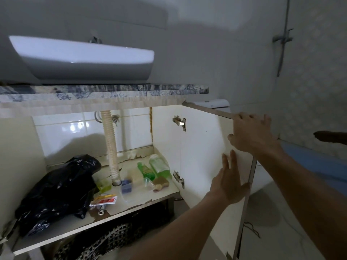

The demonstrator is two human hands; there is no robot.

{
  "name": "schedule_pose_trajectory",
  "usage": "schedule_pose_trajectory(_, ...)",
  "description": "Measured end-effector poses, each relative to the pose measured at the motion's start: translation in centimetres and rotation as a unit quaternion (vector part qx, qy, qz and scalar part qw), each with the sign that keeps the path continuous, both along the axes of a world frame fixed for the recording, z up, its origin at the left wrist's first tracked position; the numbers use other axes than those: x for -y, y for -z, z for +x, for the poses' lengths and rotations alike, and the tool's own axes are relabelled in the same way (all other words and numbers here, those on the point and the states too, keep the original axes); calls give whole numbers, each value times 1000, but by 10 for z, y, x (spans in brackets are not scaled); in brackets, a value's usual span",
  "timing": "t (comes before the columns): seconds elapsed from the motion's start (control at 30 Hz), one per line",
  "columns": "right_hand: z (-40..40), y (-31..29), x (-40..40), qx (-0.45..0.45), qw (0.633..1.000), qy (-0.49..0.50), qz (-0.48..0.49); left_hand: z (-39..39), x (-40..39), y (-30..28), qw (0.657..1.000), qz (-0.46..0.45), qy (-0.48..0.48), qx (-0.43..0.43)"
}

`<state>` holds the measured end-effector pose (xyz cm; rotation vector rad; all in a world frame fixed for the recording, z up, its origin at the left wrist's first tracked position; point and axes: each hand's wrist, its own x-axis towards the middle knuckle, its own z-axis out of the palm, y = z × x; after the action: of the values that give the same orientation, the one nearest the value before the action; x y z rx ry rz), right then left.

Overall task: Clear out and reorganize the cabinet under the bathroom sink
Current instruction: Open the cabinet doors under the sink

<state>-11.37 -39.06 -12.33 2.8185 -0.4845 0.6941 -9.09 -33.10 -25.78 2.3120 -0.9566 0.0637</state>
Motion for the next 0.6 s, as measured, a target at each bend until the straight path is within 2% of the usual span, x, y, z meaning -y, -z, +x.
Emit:
schedule_pose_trajectory(0.2,8,16,-3,21,999,15,-23,16,-26,7,998,49,29,-24)
schedule_pose_trajectory(0.33,7,35,-32,28,998,-48,-10,27,-73,27,995,87,-34,-39)
schedule_pose_trajectory(0.47,13,82,-83,-47,984,-164,44,44,-131,59,986,54,-117,-102)
schedule_pose_trajectory(0.6,25,128,-112,-189,952,-208,118,49,-198,88,959,76,-201,-183)
